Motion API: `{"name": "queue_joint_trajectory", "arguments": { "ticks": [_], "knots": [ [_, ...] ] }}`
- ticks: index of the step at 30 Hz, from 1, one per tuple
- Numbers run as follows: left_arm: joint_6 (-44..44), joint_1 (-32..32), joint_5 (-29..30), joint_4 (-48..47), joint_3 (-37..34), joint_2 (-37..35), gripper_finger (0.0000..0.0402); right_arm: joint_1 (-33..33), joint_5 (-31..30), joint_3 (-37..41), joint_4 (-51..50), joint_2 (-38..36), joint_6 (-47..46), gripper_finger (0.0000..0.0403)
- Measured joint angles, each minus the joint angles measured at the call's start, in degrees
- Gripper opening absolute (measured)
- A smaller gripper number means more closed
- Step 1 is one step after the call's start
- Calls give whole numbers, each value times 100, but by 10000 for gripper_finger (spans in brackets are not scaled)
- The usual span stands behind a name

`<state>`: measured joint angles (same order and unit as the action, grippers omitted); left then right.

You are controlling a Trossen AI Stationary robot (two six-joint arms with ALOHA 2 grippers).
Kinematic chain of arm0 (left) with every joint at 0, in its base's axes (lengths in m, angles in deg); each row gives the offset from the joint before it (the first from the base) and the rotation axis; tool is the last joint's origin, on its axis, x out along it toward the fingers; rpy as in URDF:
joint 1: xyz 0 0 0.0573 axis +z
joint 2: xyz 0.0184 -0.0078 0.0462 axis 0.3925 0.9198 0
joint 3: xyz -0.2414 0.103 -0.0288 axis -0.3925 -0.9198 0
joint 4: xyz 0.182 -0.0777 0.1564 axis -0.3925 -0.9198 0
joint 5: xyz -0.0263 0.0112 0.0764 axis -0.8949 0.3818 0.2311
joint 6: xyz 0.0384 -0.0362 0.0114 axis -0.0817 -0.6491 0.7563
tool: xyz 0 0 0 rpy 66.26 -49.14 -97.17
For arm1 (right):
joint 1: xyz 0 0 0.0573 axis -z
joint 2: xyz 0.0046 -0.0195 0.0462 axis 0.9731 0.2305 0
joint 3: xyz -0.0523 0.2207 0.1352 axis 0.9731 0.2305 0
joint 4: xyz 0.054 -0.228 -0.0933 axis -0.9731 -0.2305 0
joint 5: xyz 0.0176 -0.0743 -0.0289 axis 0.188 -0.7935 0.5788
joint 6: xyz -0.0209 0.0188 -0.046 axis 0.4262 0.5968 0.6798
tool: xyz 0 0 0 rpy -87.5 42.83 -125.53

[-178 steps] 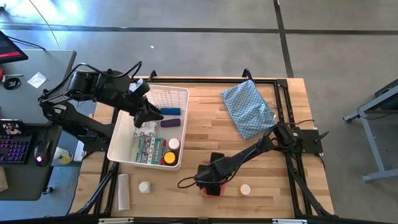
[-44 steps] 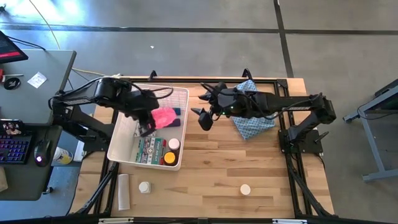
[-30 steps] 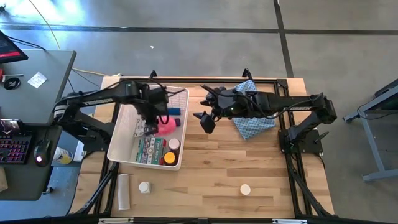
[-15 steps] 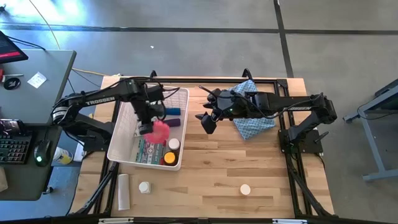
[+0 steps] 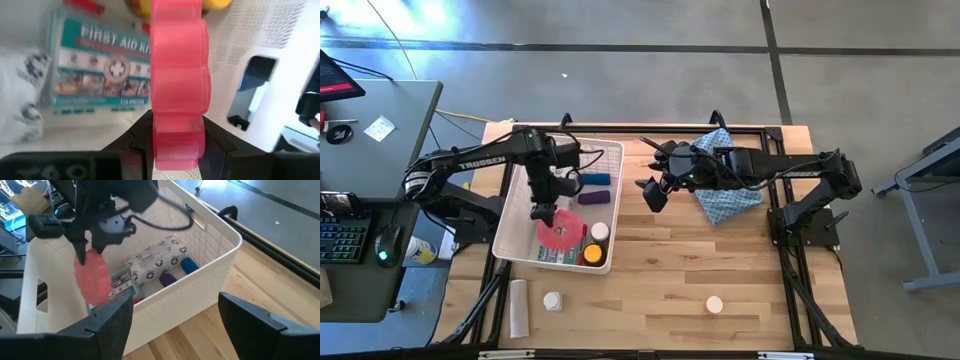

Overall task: Pick & place medical supplies in basket/bin
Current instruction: Put the pink pill organizer into the white bin

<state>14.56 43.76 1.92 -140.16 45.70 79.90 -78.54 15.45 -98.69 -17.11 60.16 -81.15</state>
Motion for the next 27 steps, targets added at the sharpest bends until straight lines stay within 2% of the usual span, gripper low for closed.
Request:
{"name": "queue_joint_trajectory", "arguments": {
  "ticks": [8,13,17,21,27],
  "knots": [
    [-29,-422,-192,305,-1018,-28,140,-4,0,0,-98,0,0,281],
    [-757,-705,-17,1086,-1416,-46,156,0,-11,0,-94,0,48,281],
    [-1083,-864,325,1328,-1513,-27,192,-1,-188,0,-94,0,106,281],
    [-1284,-963,743,1295,-1514,-26,245,0,-242,0,-87,0,101,281],
    [-1214,-1101,737,1259,-1514,-26,329,-1,-258,0,-83,0,94,281]
  ]
}}
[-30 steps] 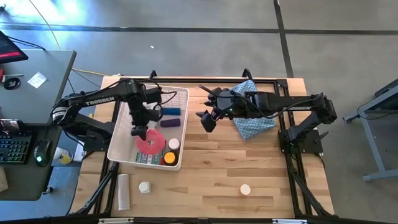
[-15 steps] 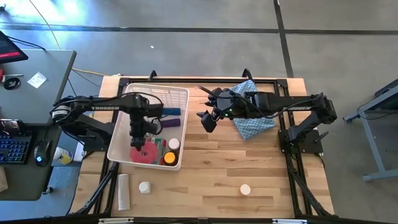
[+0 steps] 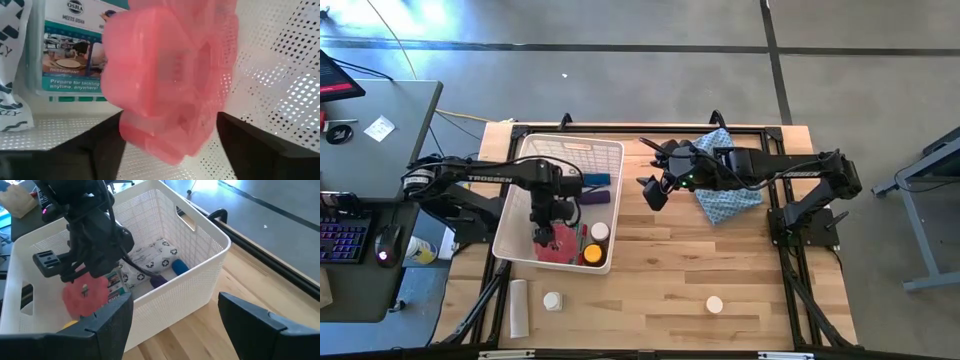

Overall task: Pick & place medical supplies in basket/bin
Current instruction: Put the pink pill organizer into the white bin, then put the white medicine bottle into the white bin

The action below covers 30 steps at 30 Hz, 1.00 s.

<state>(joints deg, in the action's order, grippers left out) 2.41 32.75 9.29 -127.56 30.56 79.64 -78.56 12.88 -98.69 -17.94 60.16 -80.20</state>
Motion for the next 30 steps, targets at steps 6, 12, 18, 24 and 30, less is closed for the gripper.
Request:
{"name": "queue_joint_trajectory", "arguments": {
  "ticks": [6,12,18,24,30],
  "knots": [
    [35,7,183,-361,0,0,382,1,-2,0,2,0,-44,281],
    [82,5,790,-753,154,0,390,1,-2,0,2,0,-44,281],
    [8,7,1414,-766,609,0,390,1,-2,0,4,0,-44,281],
    [-363,7,1562,-879,1399,0,390,-8,0,0,12,0,-90,281],
    [-810,7,1985,-1289,2637,0,390,-16,292,0,482,2,-290,281]
  ]
}}
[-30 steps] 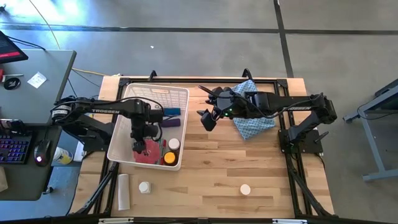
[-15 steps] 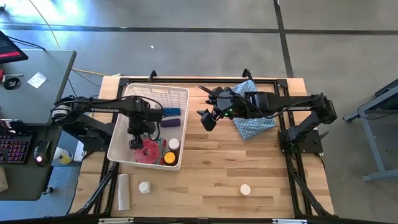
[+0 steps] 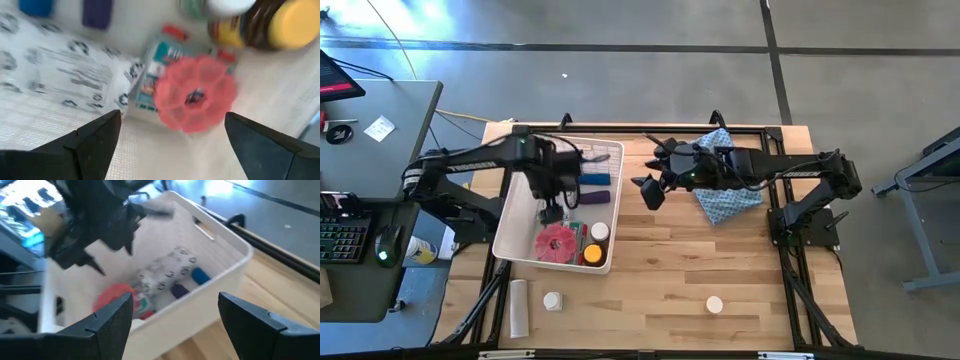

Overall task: Pick & place medical supplies in basket/bin
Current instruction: Put the white medicine bottle into the white bin

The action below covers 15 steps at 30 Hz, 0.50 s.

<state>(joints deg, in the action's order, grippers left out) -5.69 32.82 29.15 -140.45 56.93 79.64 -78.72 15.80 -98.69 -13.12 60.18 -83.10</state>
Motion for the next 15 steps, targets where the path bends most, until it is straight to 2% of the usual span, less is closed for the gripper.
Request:
{"name": "queue_joint_trajectory", "arguments": {
  "ticks": [4,7,15],
  "knots": [
    [-691,0,70,-165,861,-4,374,0,182,0,244,0,29,281],
    [-1527,-102,77,-140,1214,-82,351,0,198,0,248,-2,32,281],
    [-2863,-1493,155,-178,1278,-344,271,0,204,0,162,-4,167,281]
  ]
}}
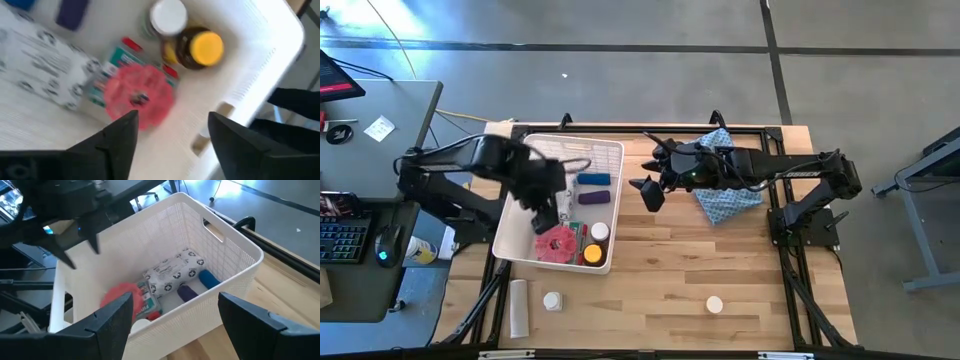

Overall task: Pick & place medical supplies in basket/bin
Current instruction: Put the white medicine bottle into the white bin

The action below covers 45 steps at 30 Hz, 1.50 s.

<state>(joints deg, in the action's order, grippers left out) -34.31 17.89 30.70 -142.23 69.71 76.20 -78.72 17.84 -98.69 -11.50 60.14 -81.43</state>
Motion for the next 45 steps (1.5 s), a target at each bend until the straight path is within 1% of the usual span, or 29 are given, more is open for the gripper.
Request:
{"name": "queue_joint_trajectory", "arguments": {
  "ticks": [4,8,13,17,19,23,25,26,30,34,36,41,45],
  "knots": [
    [-889,-685,-204,-6,-4,-104,242,0,2,0,0,-2,123,281],
    [-1776,-1381,-300,38,-9,-137,221,16,-21,0,1,-4,312,281],
    [-3059,-2230,-314,212,-7,-144,208,17,-42,0,5,-6,514,281],
    [-4066,-2809,-312,517,-6,-124,207,17,-42,0,5,-7,530,281],
    [-4556,-3033,-249,686,-4,-60,207,17,-42,0,3,-7,530,281],
    [-5227,-3457,205,957,-4,91,205,17,-40,0,2,-9,530,281],
    [-5513,-3660,454,1051,-4,185,206,17,-30,0,-24,-9,532,281],
    [-5688,-3752,486,1050,-4,237,208,17,-20,0,-53,-9,545,281],
    [-6712,-4101,579,1044,-4,421,220,15,108,0,-225,-9,637,281],
    [-7827,-4479,803,979,-5,643,236,11,269,0,-384,-9,637,281],
    [-8250,-4580,890,945,-4,794,245,11,280,0,-425,-9,637,281],
    [-8930,-4826,1020,904,-7,1320,264,11,275,0,-490,-9,653,281],
    [-9414,-5004,1107,964,-7,1773,270,11,269,0,-514,-9,680,281]
  ]
}}
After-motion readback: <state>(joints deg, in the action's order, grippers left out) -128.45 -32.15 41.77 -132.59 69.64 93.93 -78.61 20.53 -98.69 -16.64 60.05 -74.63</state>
